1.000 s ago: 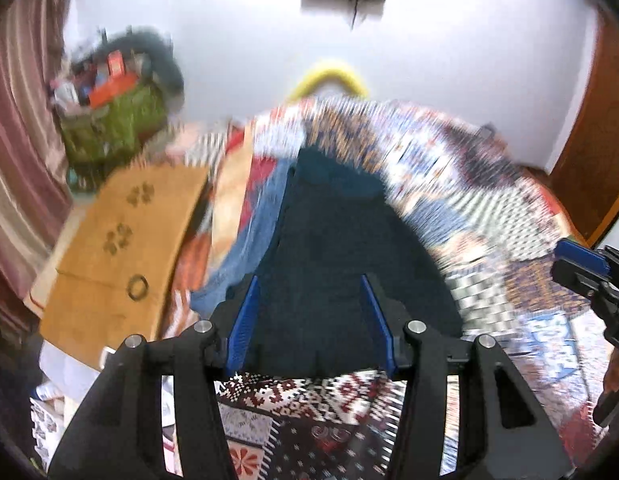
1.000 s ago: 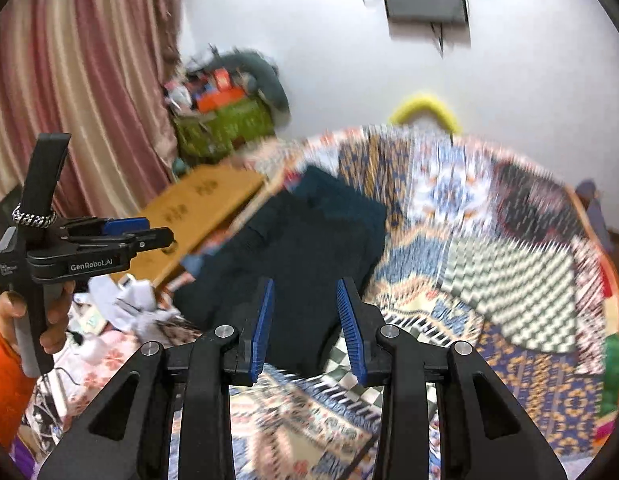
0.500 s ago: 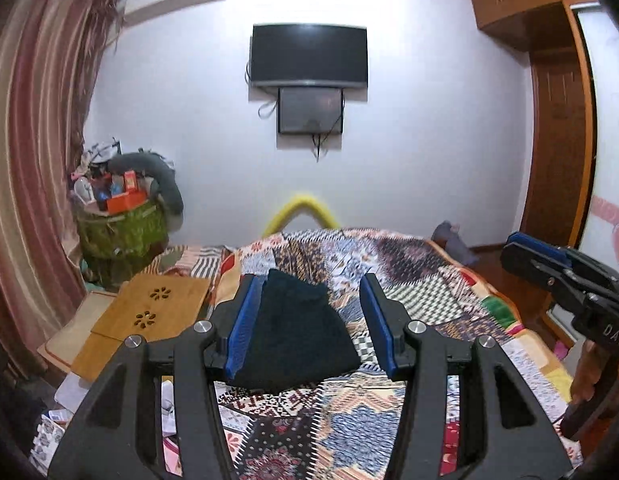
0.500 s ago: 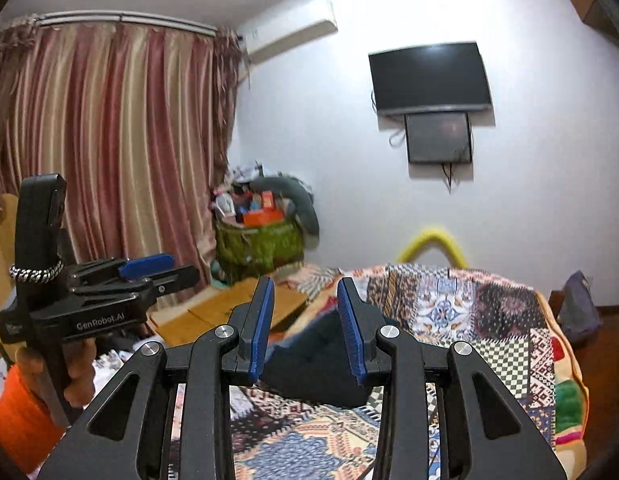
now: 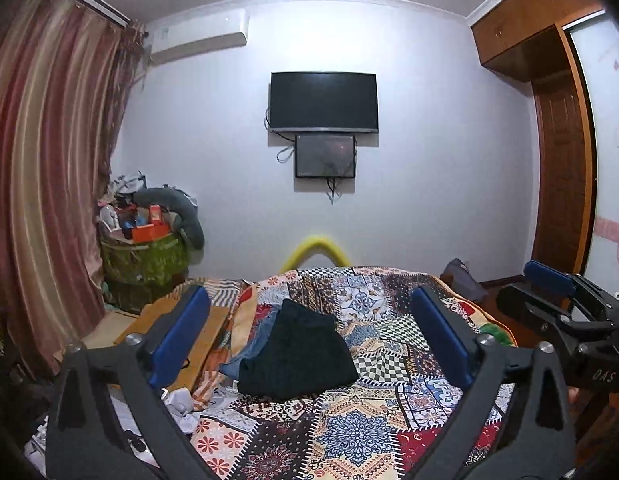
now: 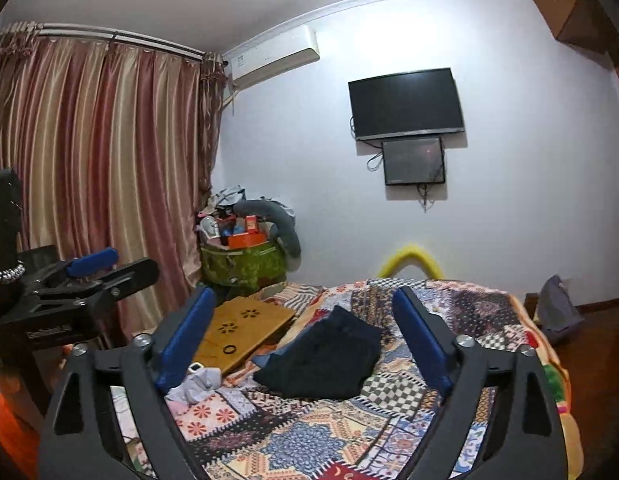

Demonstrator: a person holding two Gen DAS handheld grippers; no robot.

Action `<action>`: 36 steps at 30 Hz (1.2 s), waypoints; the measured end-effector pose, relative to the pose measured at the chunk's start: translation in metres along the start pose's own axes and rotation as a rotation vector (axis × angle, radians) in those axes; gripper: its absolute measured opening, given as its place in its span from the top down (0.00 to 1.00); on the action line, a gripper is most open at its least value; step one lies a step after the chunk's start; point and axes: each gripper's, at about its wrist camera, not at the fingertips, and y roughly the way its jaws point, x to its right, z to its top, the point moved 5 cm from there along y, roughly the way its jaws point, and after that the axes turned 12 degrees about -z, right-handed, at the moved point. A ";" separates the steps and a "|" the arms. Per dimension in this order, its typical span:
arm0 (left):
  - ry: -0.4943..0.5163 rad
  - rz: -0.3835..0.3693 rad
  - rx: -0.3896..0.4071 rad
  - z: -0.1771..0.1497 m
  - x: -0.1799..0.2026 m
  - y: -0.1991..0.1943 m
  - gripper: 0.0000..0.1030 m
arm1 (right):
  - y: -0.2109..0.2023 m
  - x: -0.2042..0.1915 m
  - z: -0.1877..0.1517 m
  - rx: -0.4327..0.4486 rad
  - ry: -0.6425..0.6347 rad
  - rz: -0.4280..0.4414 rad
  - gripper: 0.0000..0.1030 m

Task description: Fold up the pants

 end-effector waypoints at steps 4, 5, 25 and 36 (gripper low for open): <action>-0.015 -0.011 -0.001 -0.002 0.002 -0.005 0.00 | -0.006 0.002 0.000 0.011 0.009 -0.013 0.00; -0.018 -0.011 -0.001 -0.003 0.003 -0.006 0.00 | -0.005 0.002 0.002 0.011 0.008 -0.016 0.00; -0.024 -0.017 -0.016 -0.012 -0.001 -0.002 0.00 | -0.007 0.005 -0.012 -0.019 -0.004 -0.039 0.00; -0.019 -0.022 -0.047 -0.021 -0.001 0.009 0.00 | -0.006 0.008 -0.015 -0.040 0.006 -0.049 0.00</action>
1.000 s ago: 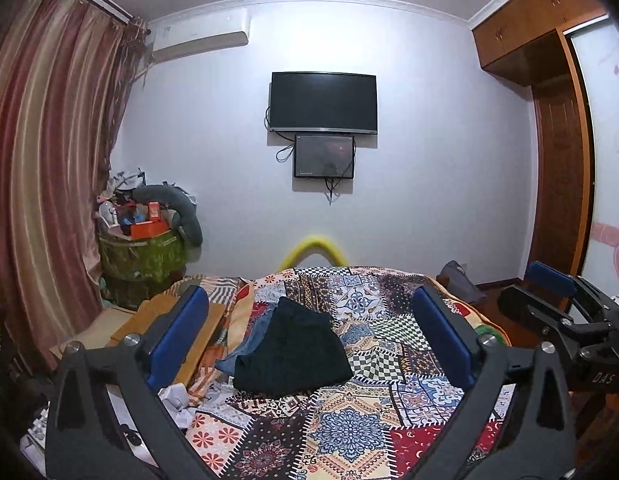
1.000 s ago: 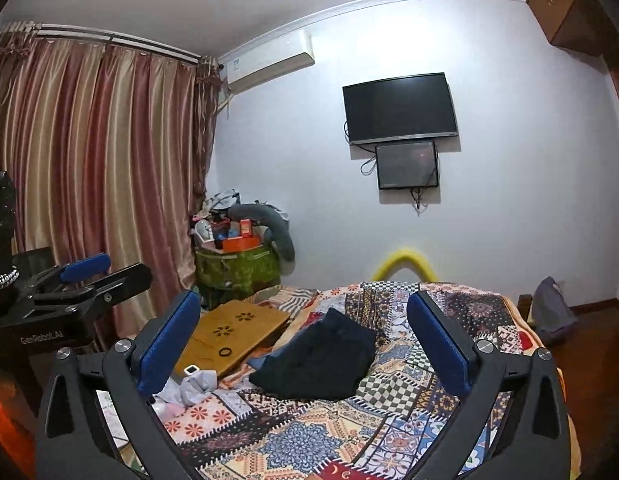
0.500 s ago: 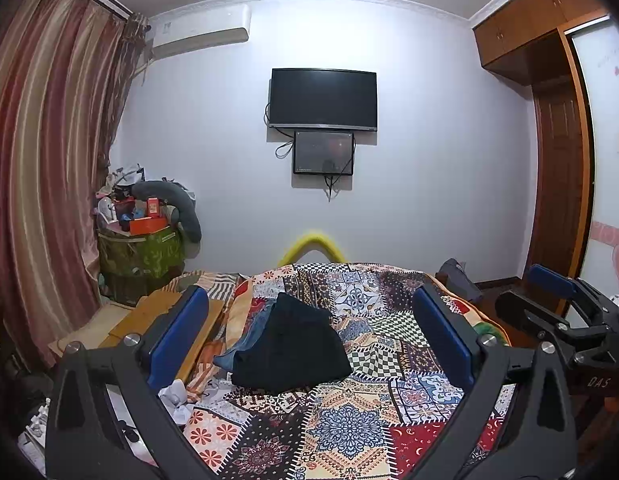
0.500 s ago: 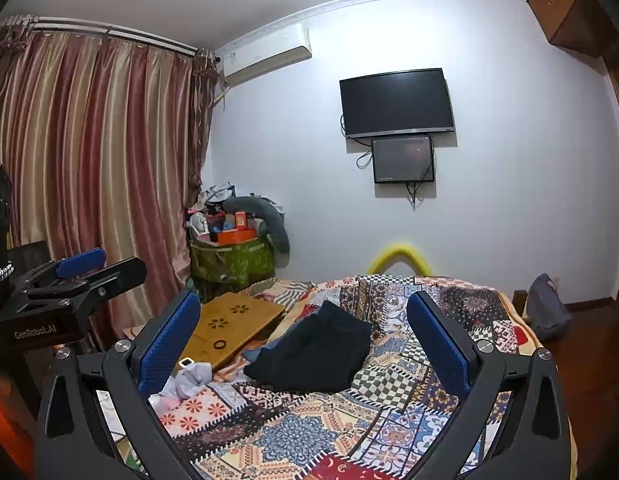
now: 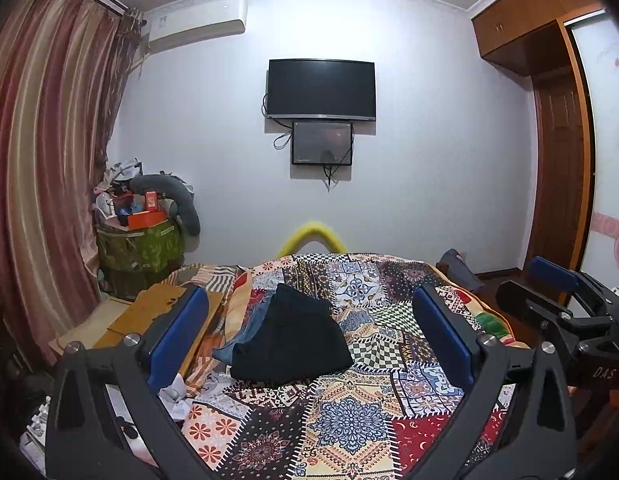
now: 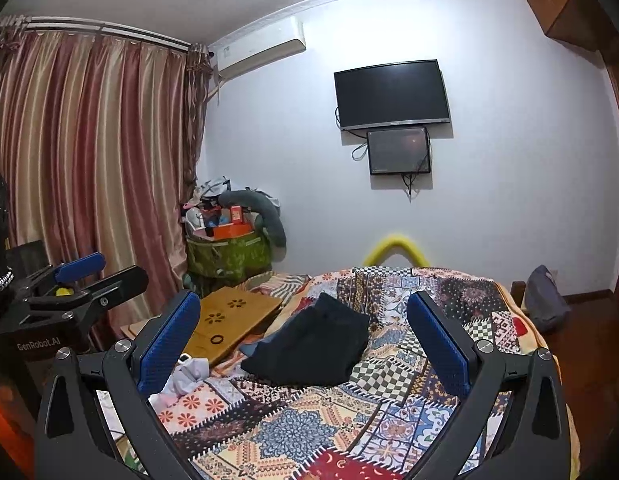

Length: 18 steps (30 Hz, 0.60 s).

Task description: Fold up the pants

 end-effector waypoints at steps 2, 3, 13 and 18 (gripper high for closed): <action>-0.001 -0.001 -0.001 -0.001 -0.001 0.000 0.00 | 0.000 0.001 0.000 -0.003 0.001 -0.001 0.00; -0.003 -0.003 -0.001 -0.001 -0.001 0.000 0.00 | 0.000 0.001 0.000 -0.003 0.000 -0.003 0.00; -0.013 -0.012 -0.002 -0.002 -0.004 0.002 0.00 | -0.002 0.004 0.001 -0.006 0.007 -0.012 0.00; -0.019 -0.017 -0.004 -0.002 -0.005 0.001 0.00 | -0.003 0.006 0.002 -0.008 0.012 -0.016 0.00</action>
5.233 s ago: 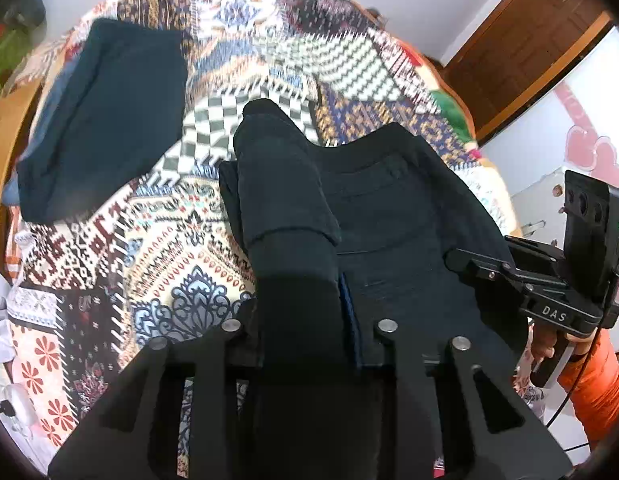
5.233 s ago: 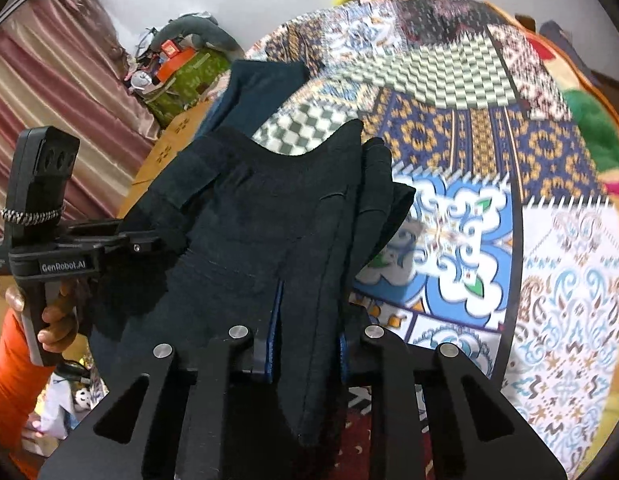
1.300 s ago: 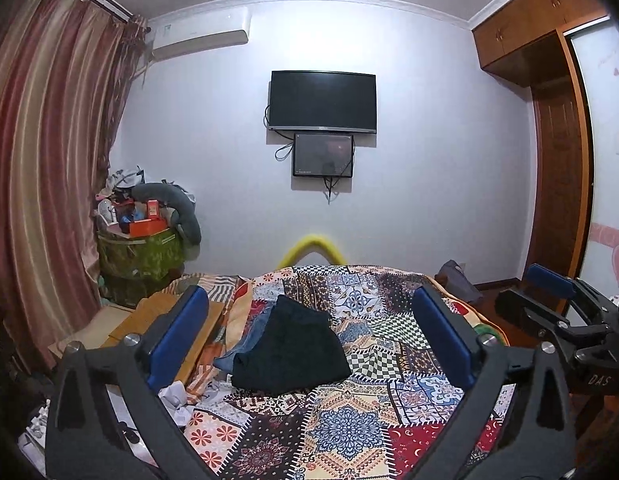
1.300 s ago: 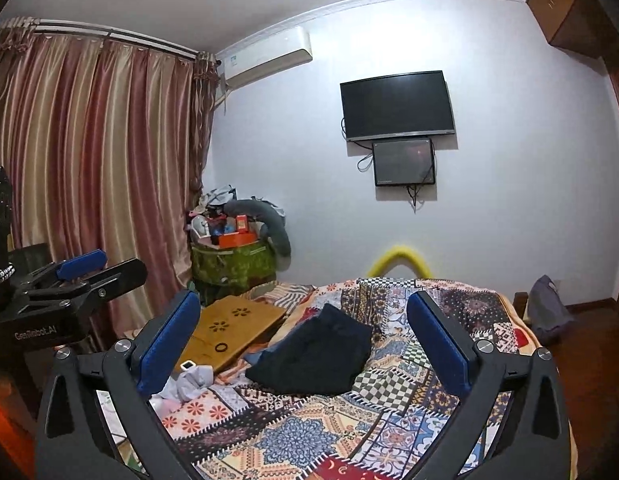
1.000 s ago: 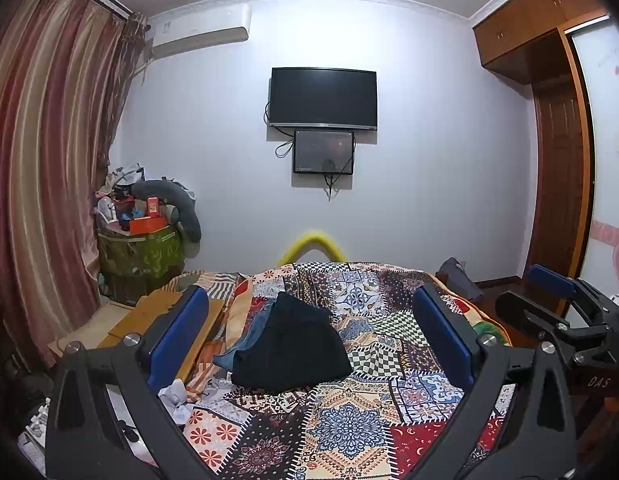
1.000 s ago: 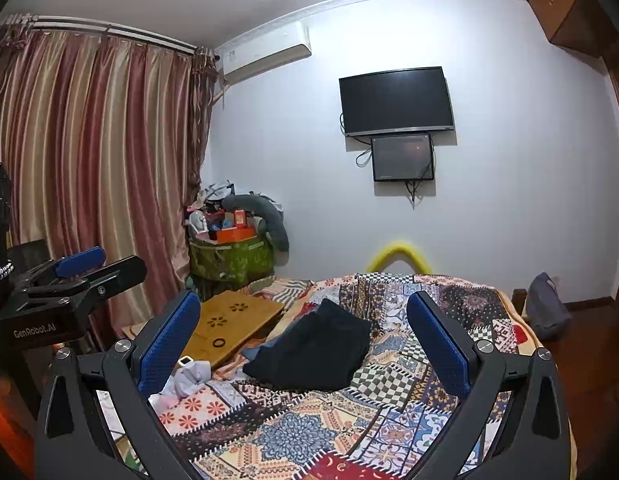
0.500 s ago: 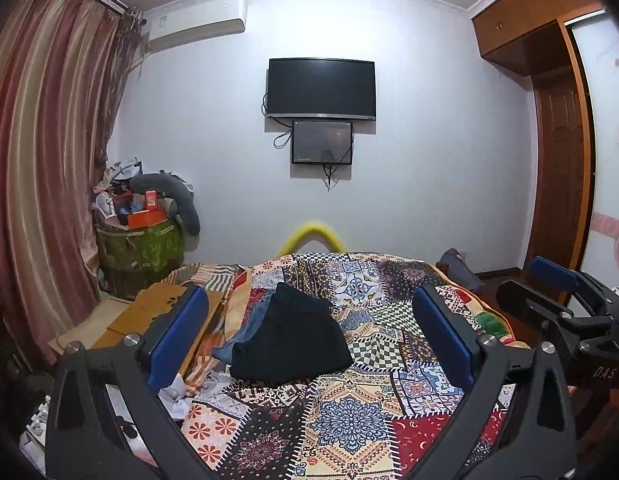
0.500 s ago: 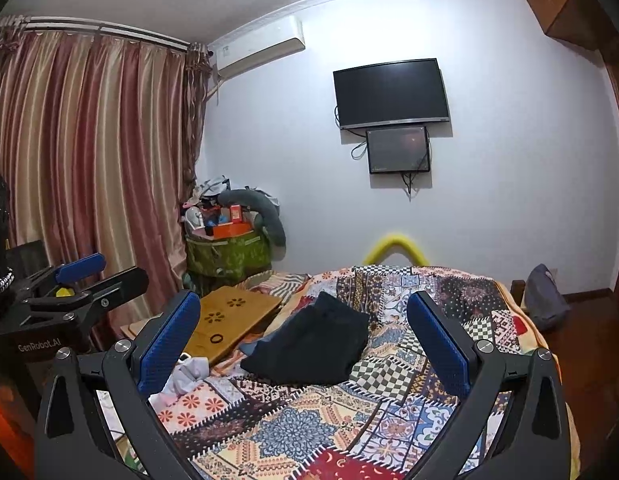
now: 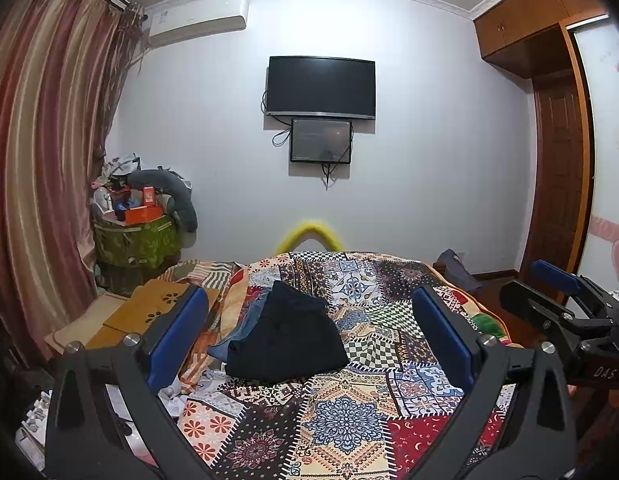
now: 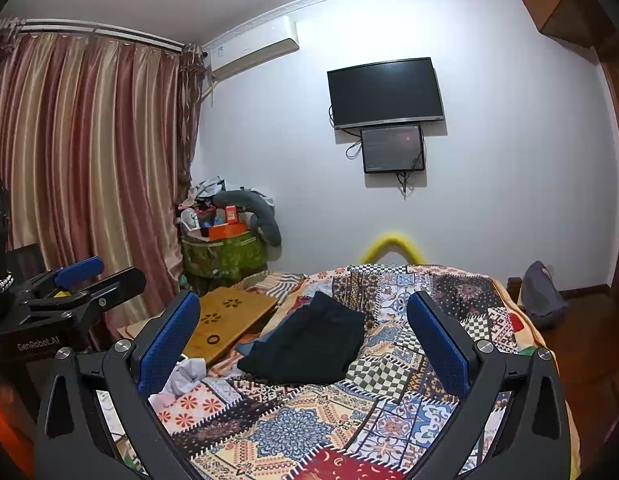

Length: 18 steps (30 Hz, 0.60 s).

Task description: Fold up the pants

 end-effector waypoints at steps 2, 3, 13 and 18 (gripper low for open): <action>0.000 -0.004 -0.002 0.000 0.000 0.000 0.00 | 0.000 0.000 0.000 0.001 -0.001 -0.001 0.00; 0.000 -0.005 -0.002 0.000 0.000 0.000 0.00 | 0.000 0.000 0.000 0.001 -0.001 0.000 0.00; 0.007 -0.032 -0.004 0.002 0.001 0.000 0.00 | -0.002 0.002 0.001 0.003 0.002 -0.004 0.00; 0.011 -0.045 -0.007 0.001 0.003 0.000 0.00 | -0.002 0.003 0.002 0.006 0.001 -0.006 0.00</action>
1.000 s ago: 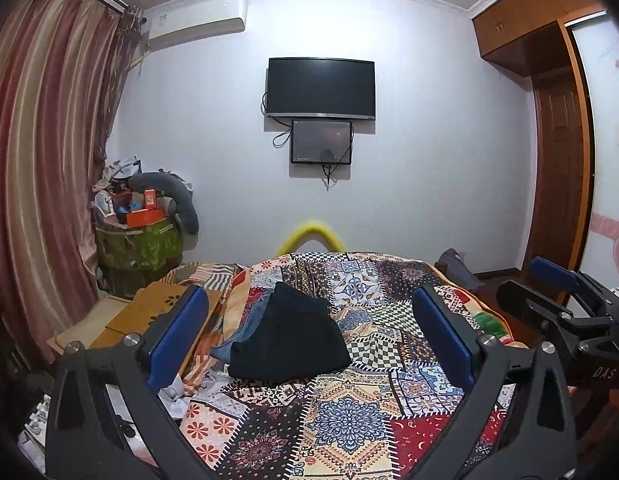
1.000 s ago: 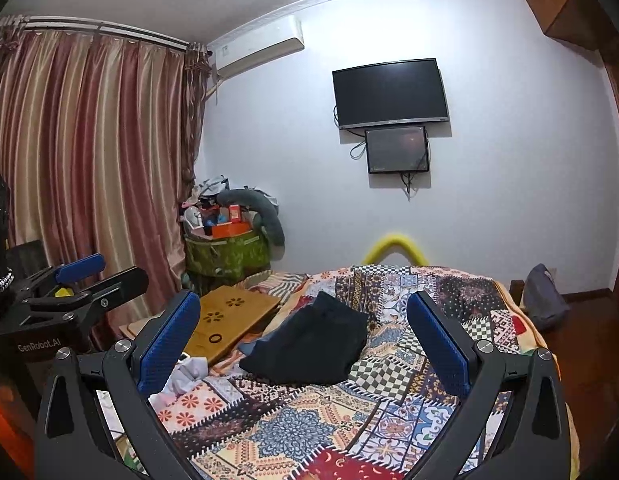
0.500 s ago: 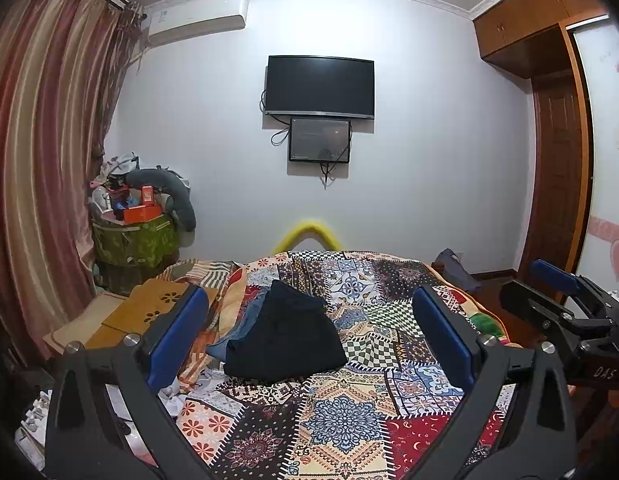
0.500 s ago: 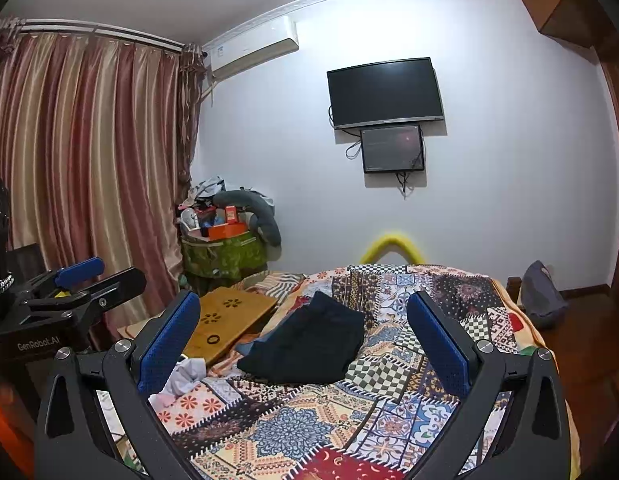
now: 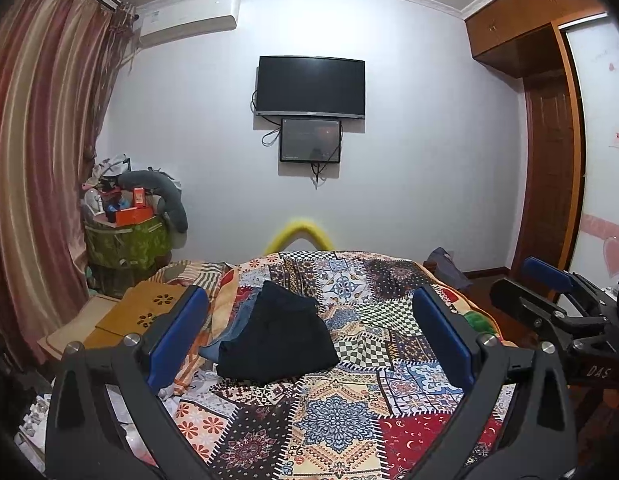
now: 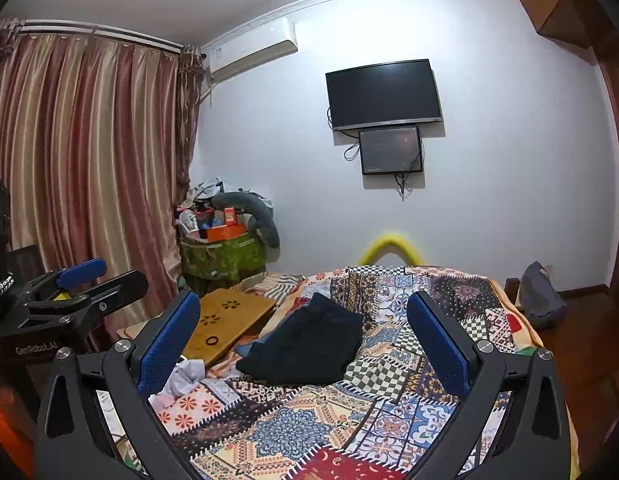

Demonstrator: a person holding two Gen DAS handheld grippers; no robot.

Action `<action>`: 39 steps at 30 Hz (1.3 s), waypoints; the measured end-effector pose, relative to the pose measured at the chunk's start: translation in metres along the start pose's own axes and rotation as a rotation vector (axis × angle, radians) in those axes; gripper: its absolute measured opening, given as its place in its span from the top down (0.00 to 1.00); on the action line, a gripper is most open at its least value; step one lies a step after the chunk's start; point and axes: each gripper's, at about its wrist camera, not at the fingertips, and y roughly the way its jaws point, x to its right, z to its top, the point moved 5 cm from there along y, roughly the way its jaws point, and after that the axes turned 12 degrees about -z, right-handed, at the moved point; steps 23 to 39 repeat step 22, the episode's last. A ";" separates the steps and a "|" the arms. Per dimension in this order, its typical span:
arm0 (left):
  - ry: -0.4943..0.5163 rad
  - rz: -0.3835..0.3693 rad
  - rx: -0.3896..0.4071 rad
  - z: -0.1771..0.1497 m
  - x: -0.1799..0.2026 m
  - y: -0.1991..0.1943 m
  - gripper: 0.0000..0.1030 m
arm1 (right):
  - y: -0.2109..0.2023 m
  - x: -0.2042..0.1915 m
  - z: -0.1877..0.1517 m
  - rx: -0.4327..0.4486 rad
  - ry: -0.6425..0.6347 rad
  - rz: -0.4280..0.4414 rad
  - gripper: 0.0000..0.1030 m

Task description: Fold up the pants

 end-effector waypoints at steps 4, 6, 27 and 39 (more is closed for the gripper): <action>-0.002 -0.002 -0.001 0.000 0.000 0.000 0.00 | 0.000 0.000 0.000 0.000 -0.001 0.000 0.00; -0.003 -0.004 -0.001 -0.001 0.000 0.000 0.00 | 0.000 0.000 0.001 0.002 -0.001 -0.001 0.00; -0.033 -0.017 -0.015 -0.005 -0.008 0.003 0.00 | 0.003 -0.006 -0.002 -0.013 -0.008 0.002 0.00; -0.033 -0.017 -0.015 -0.005 -0.008 0.003 0.00 | 0.003 -0.006 -0.002 -0.013 -0.008 0.002 0.00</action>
